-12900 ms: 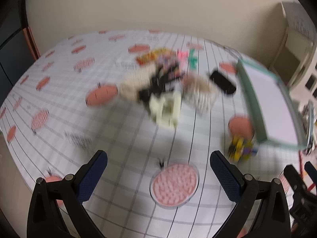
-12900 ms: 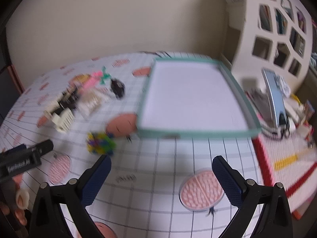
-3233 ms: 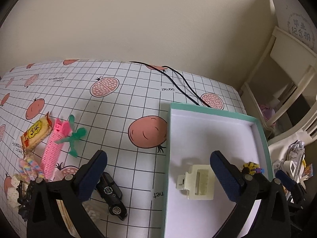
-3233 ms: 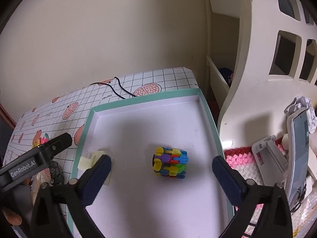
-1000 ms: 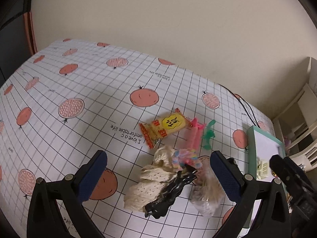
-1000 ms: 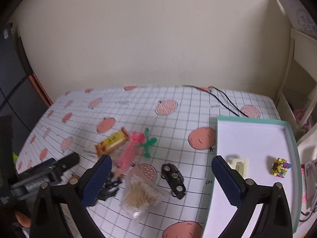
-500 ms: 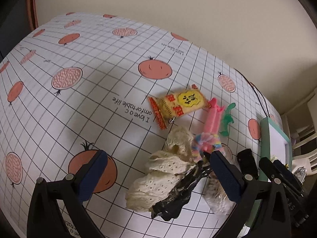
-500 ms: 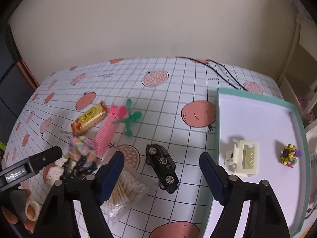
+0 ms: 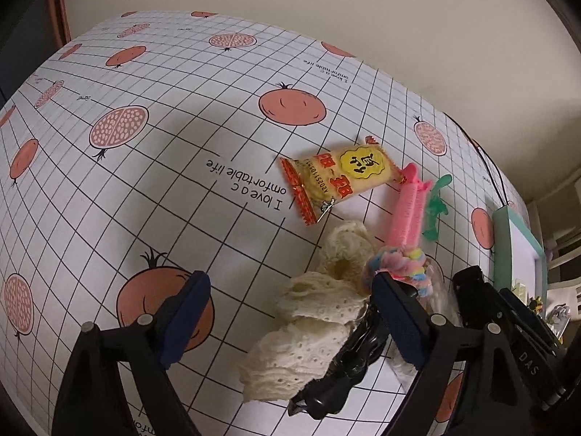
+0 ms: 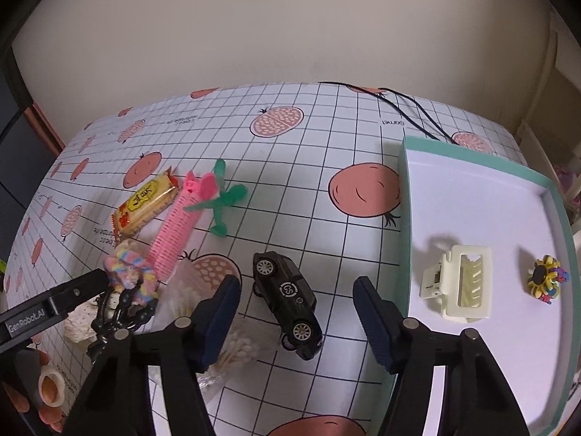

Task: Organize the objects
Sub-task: 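Grasp the black toy car with right tool while left tool grasps the lace cloth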

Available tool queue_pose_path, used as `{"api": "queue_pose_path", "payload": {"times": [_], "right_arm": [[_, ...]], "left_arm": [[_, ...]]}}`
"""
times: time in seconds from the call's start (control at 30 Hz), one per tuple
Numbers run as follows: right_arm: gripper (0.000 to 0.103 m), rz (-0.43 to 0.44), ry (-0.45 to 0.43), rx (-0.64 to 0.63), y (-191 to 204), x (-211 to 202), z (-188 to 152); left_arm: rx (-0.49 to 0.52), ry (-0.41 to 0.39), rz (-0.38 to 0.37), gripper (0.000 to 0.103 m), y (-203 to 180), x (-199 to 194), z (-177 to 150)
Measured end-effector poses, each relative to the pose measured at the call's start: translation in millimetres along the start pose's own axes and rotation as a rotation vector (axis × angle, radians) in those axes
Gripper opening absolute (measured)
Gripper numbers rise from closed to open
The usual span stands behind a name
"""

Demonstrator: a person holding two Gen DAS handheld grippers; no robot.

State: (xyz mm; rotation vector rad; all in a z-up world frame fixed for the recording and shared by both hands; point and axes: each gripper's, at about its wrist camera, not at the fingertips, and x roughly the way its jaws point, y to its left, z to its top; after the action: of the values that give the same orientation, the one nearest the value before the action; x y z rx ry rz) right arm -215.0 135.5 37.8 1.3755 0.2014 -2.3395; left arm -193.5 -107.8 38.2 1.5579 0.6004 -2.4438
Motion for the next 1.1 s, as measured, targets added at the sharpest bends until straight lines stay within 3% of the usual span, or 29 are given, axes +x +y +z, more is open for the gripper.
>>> {"api": "queue_pose_path", "payload": {"times": [0.1, 0.83, 1.1], "right_arm": [[0.065, 0.0, 0.014, 0.008, -2, 5, -2], [0.058, -0.053, 0.054, -0.045, 3, 19, -11], [0.042, -0.06, 0.05, -0.013, -6, 18, -11]], "left_arm": [[-0.001, 0.018, 0.004, 0.082, 0, 4, -2], [0.039, 0.054, 0.058, 0.081, -4, 18, -18], [0.048, 0.054, 0.054, 0.063, -2, 14, -17]]}}
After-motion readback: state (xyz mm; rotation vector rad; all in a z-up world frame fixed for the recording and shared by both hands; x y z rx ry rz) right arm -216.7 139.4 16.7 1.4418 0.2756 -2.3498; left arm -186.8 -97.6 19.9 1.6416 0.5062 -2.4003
